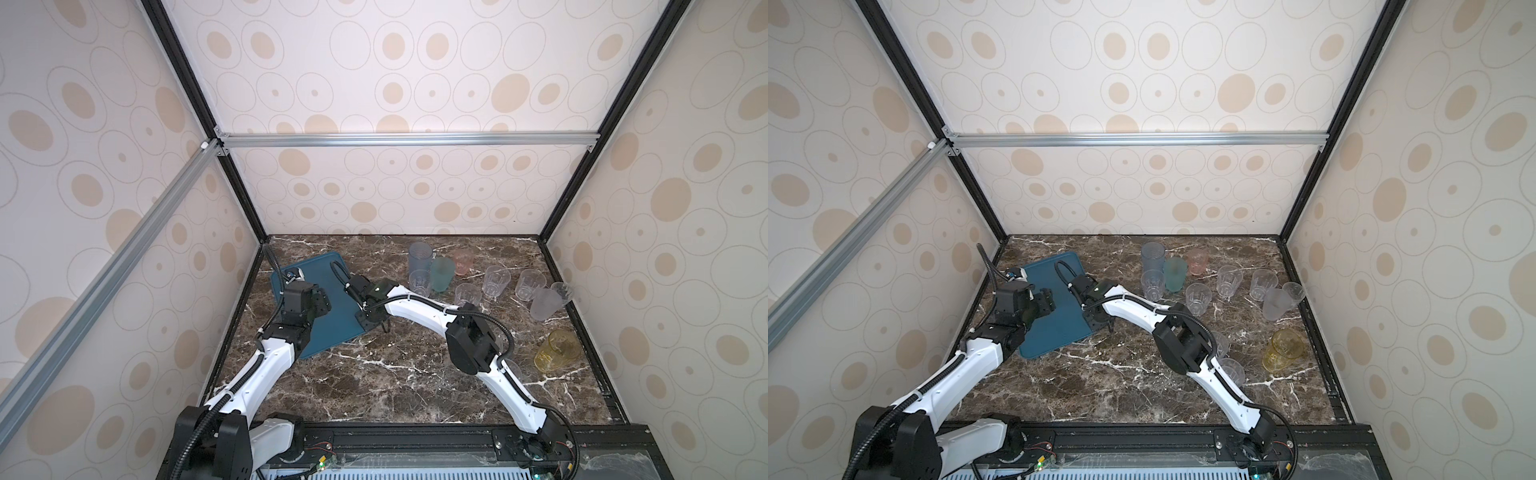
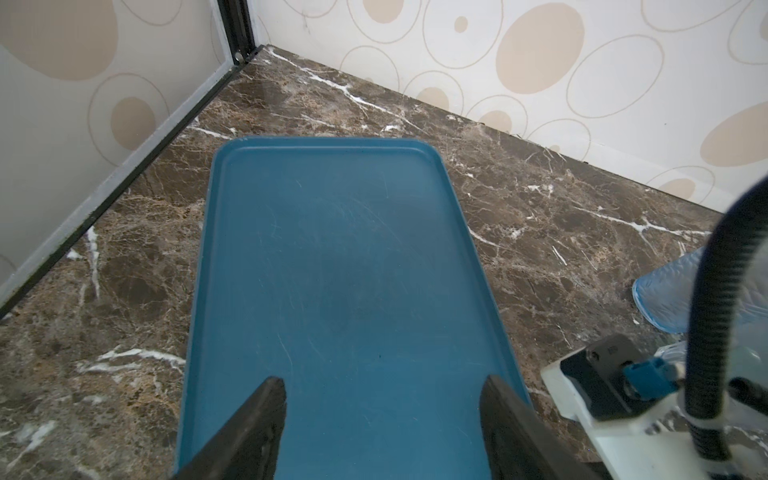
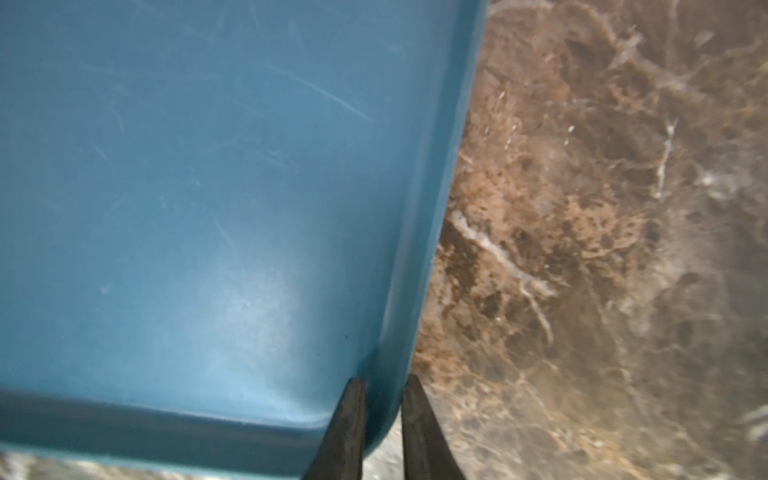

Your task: Place the glasses into the tray

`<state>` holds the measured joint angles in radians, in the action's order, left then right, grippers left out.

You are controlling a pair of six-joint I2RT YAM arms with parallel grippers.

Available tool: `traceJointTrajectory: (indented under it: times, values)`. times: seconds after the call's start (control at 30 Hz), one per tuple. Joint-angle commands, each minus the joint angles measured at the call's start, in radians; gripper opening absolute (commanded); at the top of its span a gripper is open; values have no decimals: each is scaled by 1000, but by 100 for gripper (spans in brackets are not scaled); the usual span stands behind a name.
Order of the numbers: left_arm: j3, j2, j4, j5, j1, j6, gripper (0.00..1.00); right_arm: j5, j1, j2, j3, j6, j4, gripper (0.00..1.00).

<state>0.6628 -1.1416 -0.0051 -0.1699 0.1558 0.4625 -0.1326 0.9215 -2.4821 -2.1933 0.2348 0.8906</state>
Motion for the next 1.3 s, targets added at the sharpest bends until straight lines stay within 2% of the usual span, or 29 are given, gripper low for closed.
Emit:
traceJointTrajectory:
  times: [0.0,0.27,0.53,0.8,0.93,1.07,1.17,1.27]
  values:
    - [48,26,-29,-35,-6,-36,74,-51,-1,-4,-10,-158,115,17]
    - [66,31,-40,-51,-6,-59,75,-97,-9,60,131,-412,83,14]
    - [70,28,-41,-55,-6,-61,75,-154,-33,180,393,-780,-88,12]
    - [58,-10,-55,-64,-9,-47,76,-360,-71,176,388,-908,-198,19]
    - [69,-58,-93,-38,-30,-17,79,-400,-66,210,382,-851,-241,26]
    - [77,-88,-118,15,-68,22,82,-352,-59,305,439,-722,-252,35]
    - [63,-90,-118,22,-100,40,85,-325,-57,377,461,-524,-207,41]
    - [44,-82,-110,35,-140,60,88,-302,-62,431,445,-197,-72,43]
